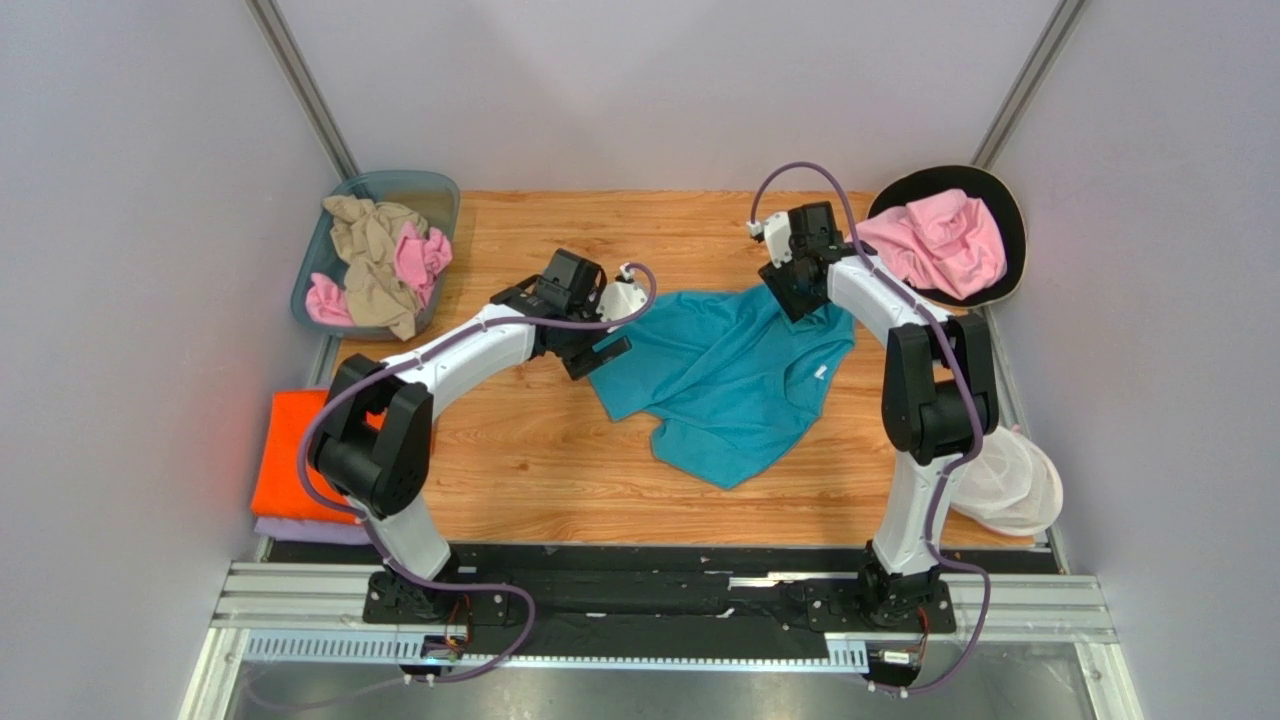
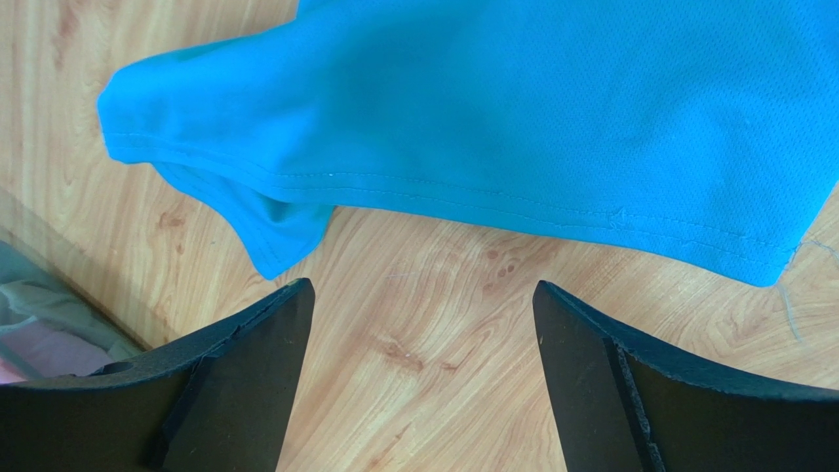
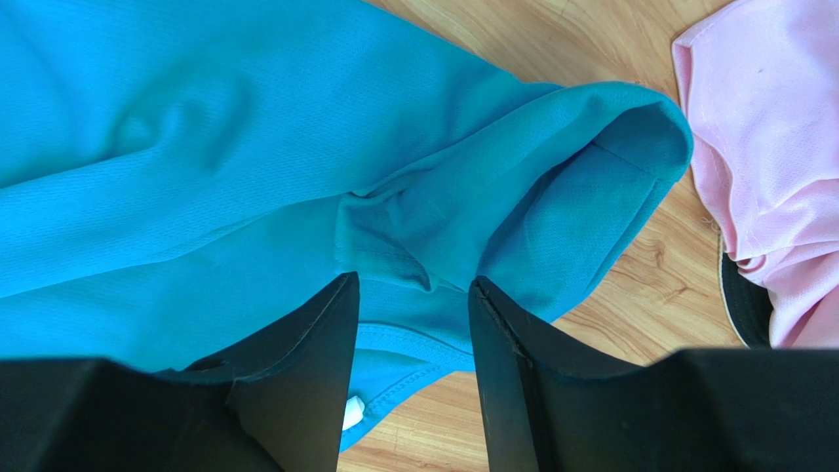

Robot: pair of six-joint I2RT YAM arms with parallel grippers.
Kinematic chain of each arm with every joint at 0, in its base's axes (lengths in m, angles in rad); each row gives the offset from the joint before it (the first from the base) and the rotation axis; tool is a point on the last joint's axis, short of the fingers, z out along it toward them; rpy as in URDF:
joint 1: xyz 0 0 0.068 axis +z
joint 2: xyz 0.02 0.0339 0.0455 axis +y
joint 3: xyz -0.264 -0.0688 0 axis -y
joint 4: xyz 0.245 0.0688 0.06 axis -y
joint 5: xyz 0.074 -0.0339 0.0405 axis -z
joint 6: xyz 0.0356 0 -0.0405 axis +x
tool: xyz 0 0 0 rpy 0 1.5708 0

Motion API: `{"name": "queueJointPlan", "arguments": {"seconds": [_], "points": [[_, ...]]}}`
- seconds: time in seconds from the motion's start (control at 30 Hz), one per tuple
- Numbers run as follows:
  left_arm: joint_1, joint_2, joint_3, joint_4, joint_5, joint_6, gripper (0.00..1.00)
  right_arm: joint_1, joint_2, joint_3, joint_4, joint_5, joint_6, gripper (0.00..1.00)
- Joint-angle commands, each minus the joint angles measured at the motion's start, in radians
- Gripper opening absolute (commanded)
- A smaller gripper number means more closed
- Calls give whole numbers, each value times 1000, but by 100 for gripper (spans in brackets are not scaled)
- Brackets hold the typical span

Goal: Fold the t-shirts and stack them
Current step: Flatten the tshirt out

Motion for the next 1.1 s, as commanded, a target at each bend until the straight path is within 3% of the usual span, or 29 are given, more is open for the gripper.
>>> {"name": "queueJointPlan", "arguments": {"seconds": [0.0, 0.27, 0.5, 0.77, 1.07], "points": [[-9, 13, -7, 32, 3, -9, 90, -16, 13, 38, 49, 9, -25, 48], [-15, 26, -3, 35, -5, -3, 90, -40, 54, 64, 50, 9, -36, 47], [-16, 40, -7, 41, -14, -2, 89, -48, 102, 102, 52, 21, -41, 37], [-16, 44, -15, 51, -30, 6, 89, -55, 136, 136, 52, 32, -39, 34], [-19, 46, -24, 54, -23, -3, 88, -62, 134, 163, 33, 46, -38, 0]]}}
